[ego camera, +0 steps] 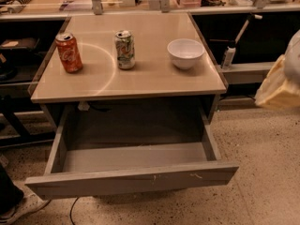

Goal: Close top drawer

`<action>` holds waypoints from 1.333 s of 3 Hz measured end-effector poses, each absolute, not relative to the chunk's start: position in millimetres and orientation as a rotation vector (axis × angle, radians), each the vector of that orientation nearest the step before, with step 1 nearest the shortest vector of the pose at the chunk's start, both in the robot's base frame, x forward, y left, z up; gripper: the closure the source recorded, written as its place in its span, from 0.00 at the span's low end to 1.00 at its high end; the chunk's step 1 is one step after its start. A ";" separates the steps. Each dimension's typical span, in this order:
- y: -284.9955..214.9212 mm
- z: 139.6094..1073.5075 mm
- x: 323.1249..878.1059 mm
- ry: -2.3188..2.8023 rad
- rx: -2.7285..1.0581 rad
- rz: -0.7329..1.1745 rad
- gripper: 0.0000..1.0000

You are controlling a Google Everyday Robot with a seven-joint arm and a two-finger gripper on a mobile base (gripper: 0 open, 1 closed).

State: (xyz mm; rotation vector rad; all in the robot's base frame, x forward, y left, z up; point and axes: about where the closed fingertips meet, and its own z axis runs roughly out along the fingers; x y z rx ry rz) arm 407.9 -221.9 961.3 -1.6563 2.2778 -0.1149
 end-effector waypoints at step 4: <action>-221.0 825.0 360.4 2.487 -1.650 0.065 1.00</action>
Offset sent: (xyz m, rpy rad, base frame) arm -0.0542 -0.0027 -0.1713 0.0105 0.2490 -0.1099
